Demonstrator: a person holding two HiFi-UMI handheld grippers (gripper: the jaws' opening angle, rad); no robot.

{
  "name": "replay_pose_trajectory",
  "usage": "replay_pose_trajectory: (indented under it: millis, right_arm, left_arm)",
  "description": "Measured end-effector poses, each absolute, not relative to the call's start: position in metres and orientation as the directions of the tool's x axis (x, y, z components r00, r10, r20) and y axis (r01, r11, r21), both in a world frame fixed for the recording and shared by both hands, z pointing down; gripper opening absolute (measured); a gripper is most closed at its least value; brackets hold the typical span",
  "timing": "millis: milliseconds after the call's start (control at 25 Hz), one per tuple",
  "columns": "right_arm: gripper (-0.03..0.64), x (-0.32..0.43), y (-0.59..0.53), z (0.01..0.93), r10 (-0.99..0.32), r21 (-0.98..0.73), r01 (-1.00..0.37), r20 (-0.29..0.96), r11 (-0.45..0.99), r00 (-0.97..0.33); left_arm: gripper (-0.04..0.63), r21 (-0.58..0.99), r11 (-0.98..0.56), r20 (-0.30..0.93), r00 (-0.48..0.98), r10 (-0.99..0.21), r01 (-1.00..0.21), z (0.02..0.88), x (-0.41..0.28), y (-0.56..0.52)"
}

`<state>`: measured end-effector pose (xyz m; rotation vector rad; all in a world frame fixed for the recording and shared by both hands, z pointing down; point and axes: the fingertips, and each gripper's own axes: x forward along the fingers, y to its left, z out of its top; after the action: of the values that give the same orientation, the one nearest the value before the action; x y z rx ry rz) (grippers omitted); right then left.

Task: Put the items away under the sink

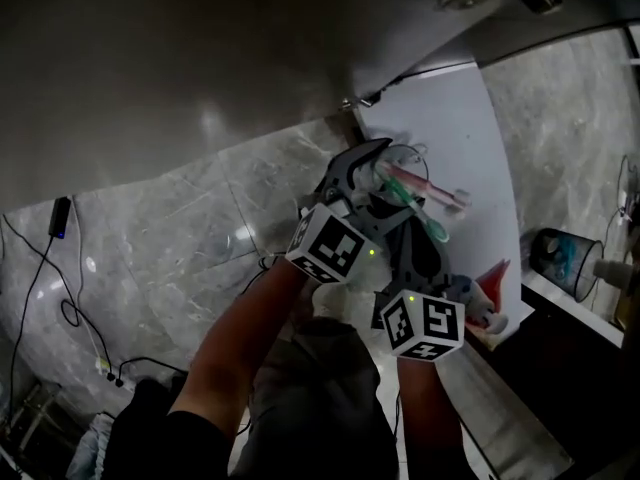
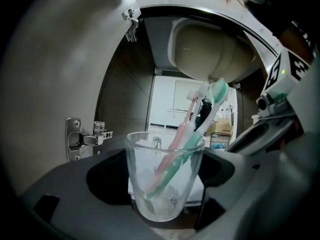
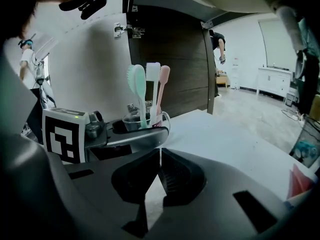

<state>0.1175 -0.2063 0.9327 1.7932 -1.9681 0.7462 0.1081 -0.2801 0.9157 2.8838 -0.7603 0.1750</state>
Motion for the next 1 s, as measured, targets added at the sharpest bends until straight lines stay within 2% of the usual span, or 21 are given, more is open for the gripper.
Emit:
replay_pose_trajectory:
  millis: [320,640,1000]
  right_arm:
    - [0.038,0.123,-0.208,0.946,-0.796,-0.134,-0.991,0.597,0.022,-0.099]
    - [0.037,0.125,-0.209,0.957,-0.792,-0.121,-0.992,0.603,0.033,-0.100]
    - [0.038,0.117,-0.217,0.960,-0.785,-0.123,-0.991,0.608,0.050,-0.115]
  left_arm:
    - [0.383,0.109,-0.868,0.155,0.870,-0.467,-0.485,0.927,0.127,-0.285]
    - [0.383,0.062,-0.871,0.088,0.872,-0.482,-0.487,0.925,0.139,-0.299]
    - [0.383,0.039,-0.900,0.051,0.900,-0.432,-0.434,0.925,0.149,-0.310]
